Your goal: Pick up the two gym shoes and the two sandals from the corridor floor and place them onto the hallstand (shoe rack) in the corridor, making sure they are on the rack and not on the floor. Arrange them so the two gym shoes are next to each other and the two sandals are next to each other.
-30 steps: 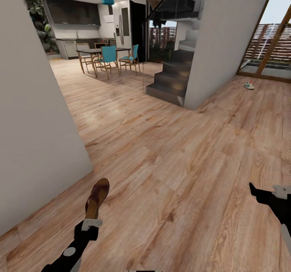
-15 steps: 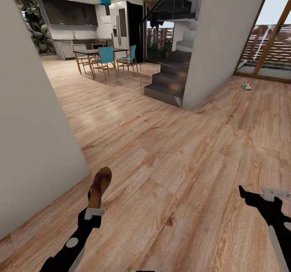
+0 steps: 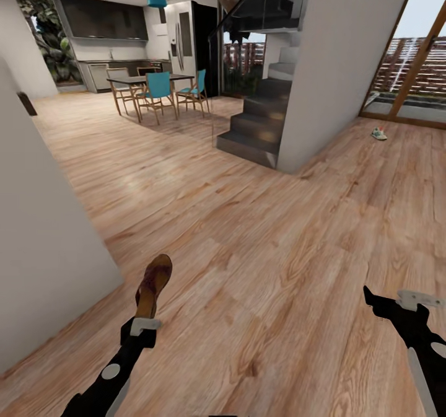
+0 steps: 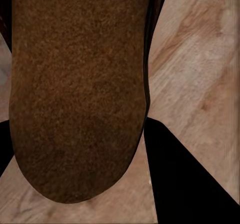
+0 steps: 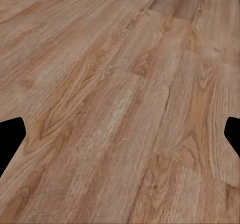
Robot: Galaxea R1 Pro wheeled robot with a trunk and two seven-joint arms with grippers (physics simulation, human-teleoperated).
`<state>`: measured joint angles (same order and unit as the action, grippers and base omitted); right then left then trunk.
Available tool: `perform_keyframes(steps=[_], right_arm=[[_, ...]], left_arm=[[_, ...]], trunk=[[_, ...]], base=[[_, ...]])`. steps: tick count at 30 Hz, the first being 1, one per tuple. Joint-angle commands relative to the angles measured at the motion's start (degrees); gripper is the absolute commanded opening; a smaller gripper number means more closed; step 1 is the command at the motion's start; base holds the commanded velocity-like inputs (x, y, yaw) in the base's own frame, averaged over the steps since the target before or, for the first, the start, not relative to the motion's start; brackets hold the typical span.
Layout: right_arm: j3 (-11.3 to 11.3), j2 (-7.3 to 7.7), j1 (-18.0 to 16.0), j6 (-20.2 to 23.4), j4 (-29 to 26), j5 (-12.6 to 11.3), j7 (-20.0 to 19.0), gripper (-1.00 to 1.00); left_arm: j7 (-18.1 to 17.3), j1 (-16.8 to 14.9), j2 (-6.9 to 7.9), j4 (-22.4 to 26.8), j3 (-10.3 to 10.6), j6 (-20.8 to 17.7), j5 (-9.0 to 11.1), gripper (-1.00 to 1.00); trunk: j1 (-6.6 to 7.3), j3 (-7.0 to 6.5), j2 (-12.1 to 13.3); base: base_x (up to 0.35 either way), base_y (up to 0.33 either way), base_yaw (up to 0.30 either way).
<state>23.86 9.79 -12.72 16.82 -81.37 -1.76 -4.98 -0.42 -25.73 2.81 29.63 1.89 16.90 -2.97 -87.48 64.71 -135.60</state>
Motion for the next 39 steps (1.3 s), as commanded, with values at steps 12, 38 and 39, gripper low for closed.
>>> perform_keyframes(steps=[12,38,39], right_arm=[[1.1,-0.04,0.0,0.2,-3.2,-0.4,-0.3,1.0],[7.7,-2.02,0.6,0.3,1.7,0.1,-8.9,1.0],[7.7,-2.04,0.6,0.2,3.0,0.0,-9.0,1.0]], left_arm=[[0.0,0.3,-0.02,9.1,-0.2,-1.5,0.3,-1.0],[-0.1,10.1,0.51,25.3,-0.4,-9.7,2.6,-1.0],[-0.1,10.3,0.55,25.7,-0.4,-9.8,2.6,-1.0]], trunk=[[-0.02,0.05,0.0],[-0.02,-0.18,0.0],[-0.02,-0.21,0.0]], base=[[0.264,-0.186,0.0],[0.29,-0.183,-0.075],[0.323,-0.127,-0.248]])
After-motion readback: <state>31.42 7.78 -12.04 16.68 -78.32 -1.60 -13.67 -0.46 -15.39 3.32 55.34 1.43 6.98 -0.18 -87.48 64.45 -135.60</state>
